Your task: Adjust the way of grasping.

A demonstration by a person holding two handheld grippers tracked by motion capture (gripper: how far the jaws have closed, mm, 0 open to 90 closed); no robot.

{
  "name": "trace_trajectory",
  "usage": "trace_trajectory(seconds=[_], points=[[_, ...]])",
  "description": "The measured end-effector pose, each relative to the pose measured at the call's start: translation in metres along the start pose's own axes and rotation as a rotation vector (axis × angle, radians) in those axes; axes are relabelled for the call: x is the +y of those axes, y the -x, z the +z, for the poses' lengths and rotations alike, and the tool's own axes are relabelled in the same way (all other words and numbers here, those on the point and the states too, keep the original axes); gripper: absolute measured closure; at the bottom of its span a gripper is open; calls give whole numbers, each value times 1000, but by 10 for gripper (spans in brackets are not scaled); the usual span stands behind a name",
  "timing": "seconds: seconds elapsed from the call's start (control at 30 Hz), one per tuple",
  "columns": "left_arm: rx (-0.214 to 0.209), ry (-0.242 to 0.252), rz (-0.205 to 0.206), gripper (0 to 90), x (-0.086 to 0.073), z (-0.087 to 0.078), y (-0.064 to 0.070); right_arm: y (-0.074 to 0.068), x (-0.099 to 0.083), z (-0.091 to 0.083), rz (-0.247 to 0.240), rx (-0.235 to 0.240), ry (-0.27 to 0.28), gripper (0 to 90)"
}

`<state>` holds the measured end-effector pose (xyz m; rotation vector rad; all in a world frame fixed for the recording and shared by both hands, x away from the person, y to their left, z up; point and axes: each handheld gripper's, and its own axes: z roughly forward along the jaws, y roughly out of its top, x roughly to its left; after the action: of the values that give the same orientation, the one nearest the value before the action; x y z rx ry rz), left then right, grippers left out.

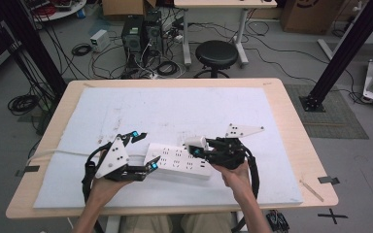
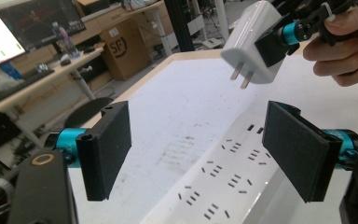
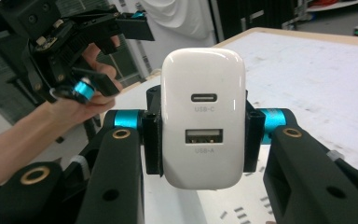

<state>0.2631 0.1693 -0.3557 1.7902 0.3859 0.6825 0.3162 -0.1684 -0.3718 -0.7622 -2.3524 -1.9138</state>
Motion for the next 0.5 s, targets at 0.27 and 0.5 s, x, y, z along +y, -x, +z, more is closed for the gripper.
trace_trajectory(seconds=[0.27, 0.5], points=[[1, 7, -130, 238, -16, -24, -21, -1, 0, -20, -24, -54, 29, 630], [76, 14, -209, 238, -39, -47, -32, 1, 1, -33, -54, -91, 51, 630]])
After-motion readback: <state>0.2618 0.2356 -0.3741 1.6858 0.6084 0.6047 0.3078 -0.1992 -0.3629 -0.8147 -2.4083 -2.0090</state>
